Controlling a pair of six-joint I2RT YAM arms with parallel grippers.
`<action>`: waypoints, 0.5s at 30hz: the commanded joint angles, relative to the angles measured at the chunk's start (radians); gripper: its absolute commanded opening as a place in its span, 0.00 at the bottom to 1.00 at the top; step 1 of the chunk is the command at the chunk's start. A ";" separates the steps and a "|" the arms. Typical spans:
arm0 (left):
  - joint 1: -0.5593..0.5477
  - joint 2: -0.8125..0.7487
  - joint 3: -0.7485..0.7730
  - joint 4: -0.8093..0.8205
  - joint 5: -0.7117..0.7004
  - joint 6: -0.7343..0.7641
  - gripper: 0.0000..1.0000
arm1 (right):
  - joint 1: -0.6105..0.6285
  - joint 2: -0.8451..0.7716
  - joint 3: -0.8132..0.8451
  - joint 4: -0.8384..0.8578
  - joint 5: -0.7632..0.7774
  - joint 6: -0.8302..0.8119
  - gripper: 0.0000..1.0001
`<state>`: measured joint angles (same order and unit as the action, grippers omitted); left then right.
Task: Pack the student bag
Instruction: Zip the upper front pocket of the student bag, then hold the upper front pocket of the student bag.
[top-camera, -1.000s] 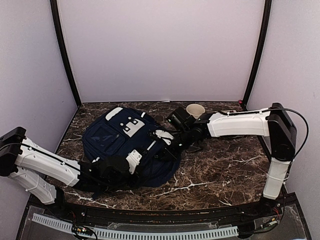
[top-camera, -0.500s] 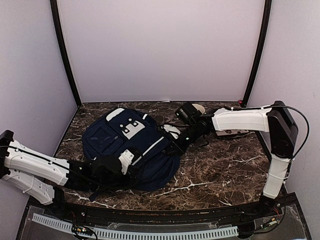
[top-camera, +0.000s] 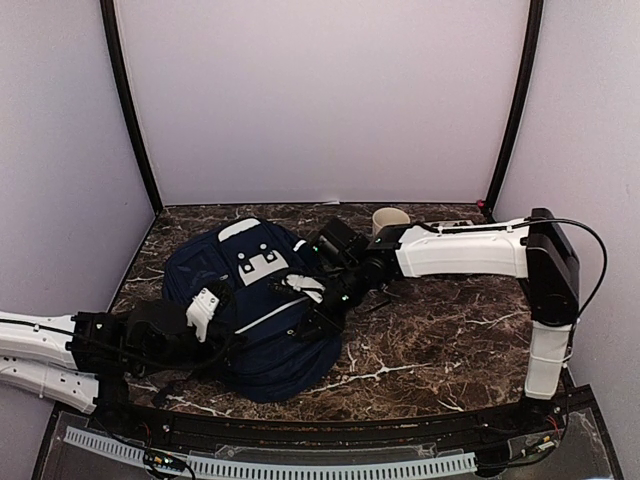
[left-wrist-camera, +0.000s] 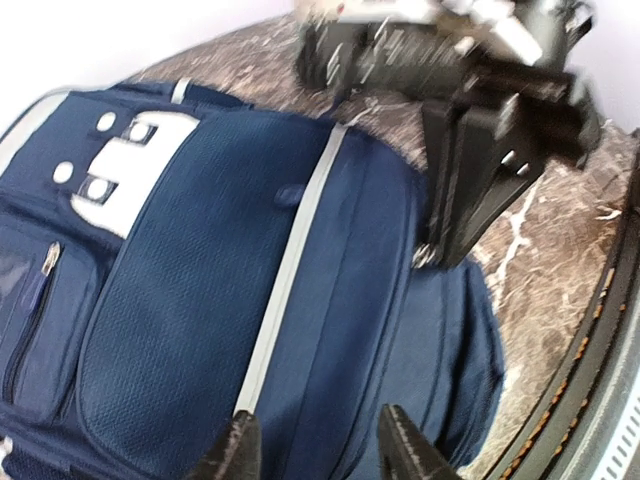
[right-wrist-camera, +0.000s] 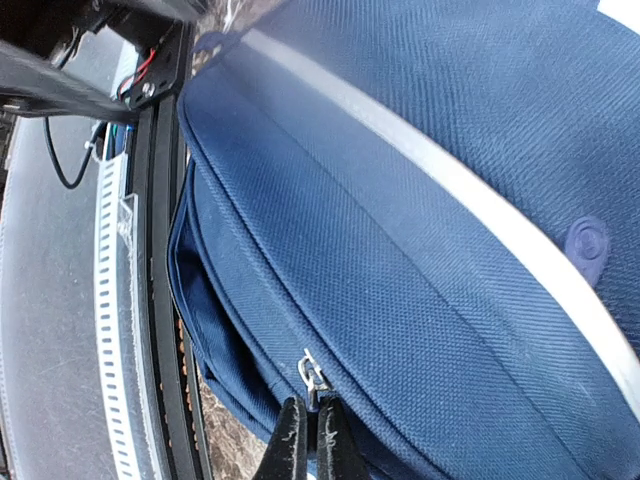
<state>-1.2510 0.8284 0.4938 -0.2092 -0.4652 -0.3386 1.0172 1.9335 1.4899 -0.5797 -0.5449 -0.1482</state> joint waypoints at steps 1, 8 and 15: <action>0.007 0.030 -0.013 0.146 0.108 0.140 0.46 | 0.011 0.012 0.016 -0.020 -0.068 -0.005 0.00; 0.007 0.286 0.079 0.231 0.086 0.274 0.50 | 0.011 0.002 0.014 -0.019 -0.059 -0.004 0.00; 0.050 0.389 0.079 0.317 -0.086 0.304 0.49 | 0.011 0.002 0.003 -0.020 -0.065 -0.002 0.00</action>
<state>-1.2320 1.2324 0.5789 0.0013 -0.4751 -0.0853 1.0176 1.9488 1.4899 -0.5919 -0.5541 -0.1478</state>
